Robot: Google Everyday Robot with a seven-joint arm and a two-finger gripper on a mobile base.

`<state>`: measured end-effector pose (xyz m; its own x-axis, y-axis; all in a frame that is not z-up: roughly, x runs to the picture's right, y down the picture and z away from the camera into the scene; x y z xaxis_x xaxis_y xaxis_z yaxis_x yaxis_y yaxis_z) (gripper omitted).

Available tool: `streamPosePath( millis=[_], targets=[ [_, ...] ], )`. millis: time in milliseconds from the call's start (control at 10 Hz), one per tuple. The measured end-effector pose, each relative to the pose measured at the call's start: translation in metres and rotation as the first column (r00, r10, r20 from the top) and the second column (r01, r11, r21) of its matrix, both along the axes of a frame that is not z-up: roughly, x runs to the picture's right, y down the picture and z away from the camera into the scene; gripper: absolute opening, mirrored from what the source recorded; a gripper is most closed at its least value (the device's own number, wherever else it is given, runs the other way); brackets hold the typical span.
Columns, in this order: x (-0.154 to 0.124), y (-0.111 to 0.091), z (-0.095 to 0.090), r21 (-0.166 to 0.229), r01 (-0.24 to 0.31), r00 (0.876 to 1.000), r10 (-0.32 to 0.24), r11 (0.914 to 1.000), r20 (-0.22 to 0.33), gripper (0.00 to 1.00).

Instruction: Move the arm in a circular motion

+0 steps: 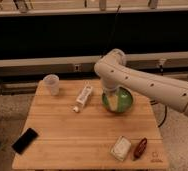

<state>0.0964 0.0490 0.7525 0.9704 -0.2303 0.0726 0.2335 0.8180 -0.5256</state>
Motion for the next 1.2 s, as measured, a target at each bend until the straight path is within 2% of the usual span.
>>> streamPosePath(
  millis=[200, 600, 900, 1200],
  targets=[
    [0.001, 0.005, -0.002, -0.007, 0.003, 1.0, -0.003, 1.0, 0.0, 0.8],
    [-0.027, 0.01, -0.003, -0.019, 0.019, 0.999, -0.019, 0.9996, 0.031, 0.8],
    [-0.027, 0.011, -0.002, -0.024, 0.023, 0.999, -0.022, 0.9995, 0.037, 0.8],
    [-0.015, 0.008, 0.003, -0.027, 0.003, 0.999, -0.002, 0.9996, 0.032, 0.8]
  ],
)
